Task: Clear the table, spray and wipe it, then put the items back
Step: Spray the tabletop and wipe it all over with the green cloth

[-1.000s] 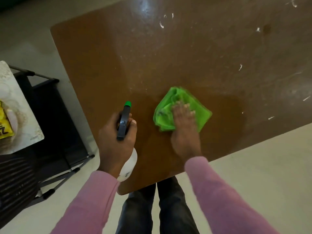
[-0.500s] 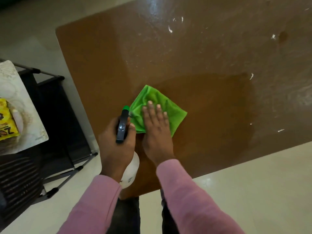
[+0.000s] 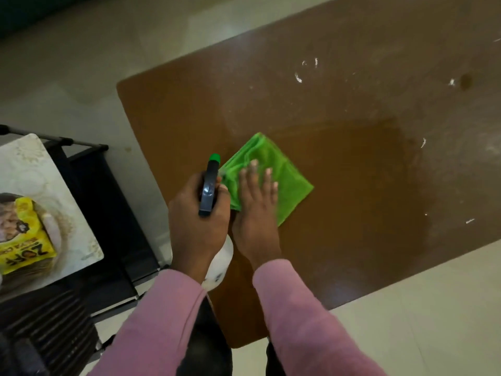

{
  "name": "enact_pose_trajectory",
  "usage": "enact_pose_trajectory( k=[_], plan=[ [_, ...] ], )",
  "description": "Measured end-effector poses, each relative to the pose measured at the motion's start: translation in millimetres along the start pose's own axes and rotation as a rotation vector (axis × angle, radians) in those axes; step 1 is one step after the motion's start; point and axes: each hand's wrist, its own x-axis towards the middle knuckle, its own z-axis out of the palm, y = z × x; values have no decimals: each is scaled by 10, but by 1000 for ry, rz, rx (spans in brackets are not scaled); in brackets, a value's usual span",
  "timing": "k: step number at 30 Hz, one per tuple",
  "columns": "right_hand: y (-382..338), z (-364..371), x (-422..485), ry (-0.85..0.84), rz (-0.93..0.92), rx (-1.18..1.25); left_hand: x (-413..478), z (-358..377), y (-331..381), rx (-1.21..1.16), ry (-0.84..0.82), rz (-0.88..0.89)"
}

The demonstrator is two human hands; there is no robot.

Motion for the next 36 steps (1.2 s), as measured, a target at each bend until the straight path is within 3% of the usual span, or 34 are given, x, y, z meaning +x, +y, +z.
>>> enact_pose_trajectory(
  k=[3,5,8,11,13,16,19,21,24,27,29,32,34,36],
  plan=[
    [240,-148,51,-71,-134,-80,142,-76,36,4,-5,47],
    [577,-450,322,18,-18,-90,209,-118,36,2,-16,50],
    [985,-930,888,141,302,-100,271,-156,22,-4,-26,43],
    [803,-896,1114,195,430,-53,301,-164,1,-2,-8,68],
    [416,-571,951,192,311,-39,309,-158,8,-6,-1,80],
    [-178,-70,519,3,-24,3,351,-177,-7,-11,13,72],
    [-51,-164,503,-120,-220,-44,460,-220,42,-15,5,65],
    [274,-470,795,-32,-143,-81,547,-230,85,-28,-2,56],
    [712,-948,1447,101,141,-129,636,-225,121,-29,-12,86],
    [587,-1005,1761,167,314,-69,628,-204,115,-6,-5,118],
    [195,-703,1613,143,217,-54,593,-184,111,-12,-2,119],
    [-446,-143,1136,-86,-150,-25,574,-204,100,25,44,148],
    [-472,-103,1029,-208,-329,-73,577,-224,102,20,61,136],
    [-172,-326,1215,-138,-307,-112,584,-245,106,-27,71,125]
  ],
)
